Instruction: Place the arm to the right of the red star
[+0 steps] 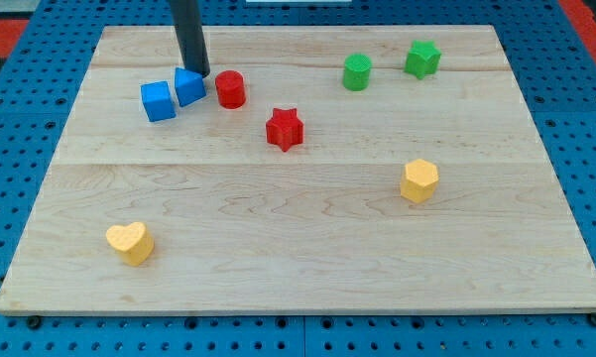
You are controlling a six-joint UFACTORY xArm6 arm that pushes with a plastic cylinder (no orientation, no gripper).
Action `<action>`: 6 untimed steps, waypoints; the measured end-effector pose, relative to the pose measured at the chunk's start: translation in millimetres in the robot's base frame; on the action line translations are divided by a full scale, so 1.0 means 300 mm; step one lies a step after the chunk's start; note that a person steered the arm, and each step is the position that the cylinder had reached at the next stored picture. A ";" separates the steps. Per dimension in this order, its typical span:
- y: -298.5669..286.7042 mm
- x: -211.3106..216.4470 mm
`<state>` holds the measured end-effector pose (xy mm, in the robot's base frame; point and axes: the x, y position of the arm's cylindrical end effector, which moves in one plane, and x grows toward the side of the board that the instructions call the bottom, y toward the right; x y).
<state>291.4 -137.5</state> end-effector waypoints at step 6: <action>0.554 0.289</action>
